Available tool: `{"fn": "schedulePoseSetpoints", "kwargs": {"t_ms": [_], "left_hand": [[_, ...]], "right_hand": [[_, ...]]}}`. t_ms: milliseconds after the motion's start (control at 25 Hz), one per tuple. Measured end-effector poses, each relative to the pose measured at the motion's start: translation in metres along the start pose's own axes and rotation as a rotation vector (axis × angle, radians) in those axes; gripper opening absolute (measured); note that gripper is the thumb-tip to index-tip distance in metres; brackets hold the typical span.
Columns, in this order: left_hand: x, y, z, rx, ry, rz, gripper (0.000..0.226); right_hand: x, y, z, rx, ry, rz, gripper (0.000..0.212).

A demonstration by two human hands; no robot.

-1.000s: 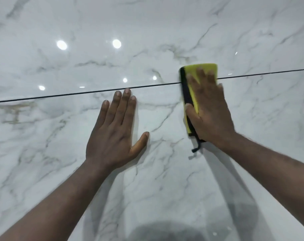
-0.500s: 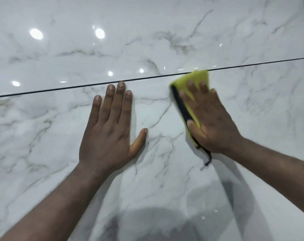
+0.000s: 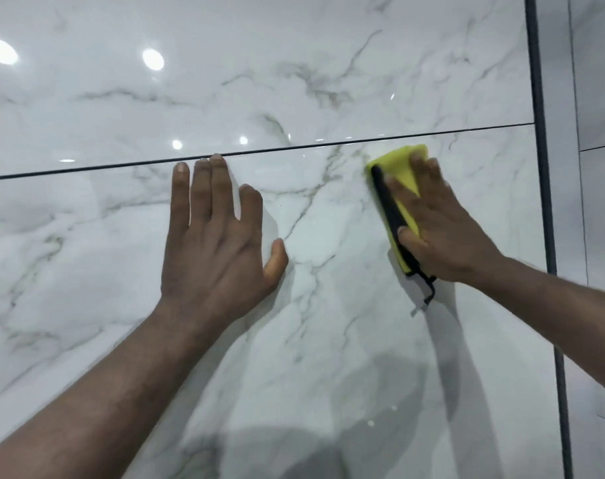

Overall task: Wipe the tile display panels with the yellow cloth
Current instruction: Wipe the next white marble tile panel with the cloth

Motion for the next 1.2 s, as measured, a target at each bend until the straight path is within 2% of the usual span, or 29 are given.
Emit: {"fn": "schedulePoseSetpoints", "kwargs": {"t_ms": [80, 120, 160, 240, 280, 320, 360, 440, 480, 520, 560, 640, 680, 720, 760, 840, 880, 920, 1040, 1080, 1120, 1200], "left_hand": [[-0.010, 0.003, 0.013, -0.003, -0.001, -0.012, 0.071], [-0.022, 0.003, 0.021, -0.004, -0.018, -0.028, 0.072], [-0.036, 0.001, 0.028, 0.000, -0.035, -0.045, 0.075], [-0.064, -0.006, 0.041, 0.015, -0.059, -0.073, 0.081], [-0.077, -0.010, 0.046, 0.013, -0.066, -0.080, 0.083], [-0.089, -0.014, 0.051, 0.005, -0.074, -0.081, 0.084], [-0.099, -0.017, 0.055, -0.008, -0.083, -0.081, 0.084], [-0.125, -0.024, 0.066, -0.028, -0.091, -0.092, 0.084], [-0.138, -0.027, 0.073, -0.032, -0.088, -0.101, 0.084], [-0.151, -0.031, 0.082, -0.035, -0.085, -0.109, 0.084], [-0.165, -0.035, 0.090, -0.038, -0.086, -0.118, 0.084], [-0.194, -0.044, 0.107, -0.053, -0.093, -0.152, 0.085], [-0.206, -0.048, 0.113, -0.058, -0.093, -0.175, 0.086], [-0.216, -0.054, 0.117, -0.053, -0.093, -0.191, 0.086], [-0.225, -0.061, 0.119, -0.043, -0.094, -0.186, 0.088], [-0.237, -0.072, 0.118, -0.020, -0.100, -0.116, 0.090], [-0.240, -0.075, 0.117, -0.017, -0.106, -0.080, 0.090], [-0.241, -0.076, 0.116, -0.013, -0.108, -0.058, 0.090], [-0.241, -0.076, 0.115, -0.012, -0.106, -0.038, 0.088], [-0.242, -0.077, 0.114, -0.012, -0.110, -0.029, 0.088], [-0.243, -0.078, 0.113, -0.014, -0.113, -0.018, 0.088], [-0.243, -0.078, 0.112, -0.017, -0.116, -0.014, 0.087]], "right_hand": [[-0.039, 0.008, 0.024, -0.122, -0.355, 0.262, 0.087], [-0.042, 0.010, 0.032, -0.171, -0.407, 0.296, 0.087], [-0.033, 0.009, 0.035, -0.174, -0.330, 0.254, 0.087], [-0.016, -0.001, 0.020, -0.100, 0.038, 0.097, 0.087], [-0.026, -0.003, 0.009, -0.060, 0.162, 0.036, 0.088], [-0.046, 0.000, 0.006, -0.050, 0.189, 0.001, 0.088], [-0.073, 0.004, 0.011, -0.071, 0.116, 0.005, 0.088], [-0.135, 0.020, 0.029, -0.176, -0.229, 0.205, 0.088], [-0.152, 0.021, 0.034, -0.223, -0.340, 0.288, 0.088], [-0.152, 0.019, 0.034, -0.234, -0.346, 0.292, 0.088], [-0.143, 0.013, 0.029, -0.209, -0.241, 0.242, 0.088], [-0.128, -0.003, 0.000, -0.123, 0.122, 0.079, 0.089], [-0.135, -0.003, -0.012, -0.109, 0.237, 0.013, 0.088], [-0.153, 0.001, -0.013, -0.128, 0.243, -0.016, 0.089], [-0.181, 0.007, -0.006, -0.164, 0.140, 0.006, 0.089], [-0.236, 0.020, 0.014, -0.249, -0.243, 0.236, 0.089], [-0.247, 0.021, 0.019, -0.292, -0.342, 0.310, 0.088], [-0.243, 0.020, 0.019, -0.304, -0.323, 0.301, 0.088], [-0.220, -0.001, -0.007, -0.204, 0.093, 0.087, 0.088], [-0.231, 0.001, -0.013, -0.197, 0.130, 0.048, 0.089], [-0.250, 0.006, -0.012, -0.223, 0.057, 0.065, 0.089], [-0.292, 0.016, -0.001, -0.316, -0.270, 0.225, 0.086]]}}
Point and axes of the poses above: each hand's wrist, its own z-axis towards the middle knuckle, its own y-axis out of the back of the hand, x = y × z, the point moved 8 cm from there along z, towards the middle knuckle, and after that the axes turned 2 degrees about -z, right-handed, at the moved point
